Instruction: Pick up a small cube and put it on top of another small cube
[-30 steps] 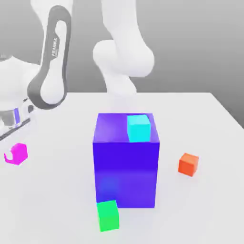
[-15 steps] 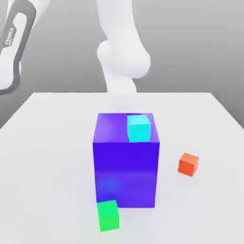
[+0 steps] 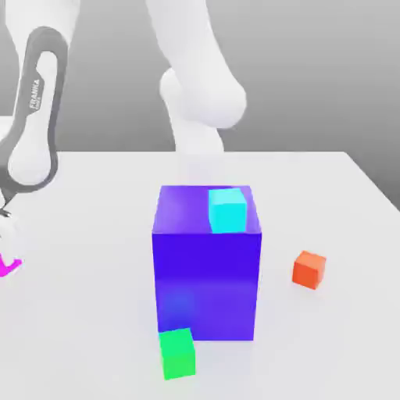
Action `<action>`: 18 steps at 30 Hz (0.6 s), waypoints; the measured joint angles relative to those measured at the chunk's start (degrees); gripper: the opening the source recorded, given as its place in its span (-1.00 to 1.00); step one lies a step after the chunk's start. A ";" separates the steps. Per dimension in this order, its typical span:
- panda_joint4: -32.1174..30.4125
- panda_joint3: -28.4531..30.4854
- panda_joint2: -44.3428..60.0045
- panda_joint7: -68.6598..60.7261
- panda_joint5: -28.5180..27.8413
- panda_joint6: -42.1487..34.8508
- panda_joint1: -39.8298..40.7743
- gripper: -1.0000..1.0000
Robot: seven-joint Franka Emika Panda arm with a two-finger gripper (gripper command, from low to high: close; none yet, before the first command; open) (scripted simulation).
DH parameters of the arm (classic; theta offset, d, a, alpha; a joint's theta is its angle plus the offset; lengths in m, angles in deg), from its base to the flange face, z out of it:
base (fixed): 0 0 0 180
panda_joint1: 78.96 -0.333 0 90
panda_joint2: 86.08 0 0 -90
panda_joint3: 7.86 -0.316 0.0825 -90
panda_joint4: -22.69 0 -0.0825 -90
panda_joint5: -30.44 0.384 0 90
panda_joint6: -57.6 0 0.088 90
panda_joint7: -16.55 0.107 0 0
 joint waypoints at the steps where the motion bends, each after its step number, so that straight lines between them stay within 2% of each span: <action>1: 0.04 -0.86 0.39 -2.80 -0.42 -0.36 0.13 -1.00; 18: 0.50 -16.42 4.97 -50.47 -7.27 -5.41 3.22 -1.00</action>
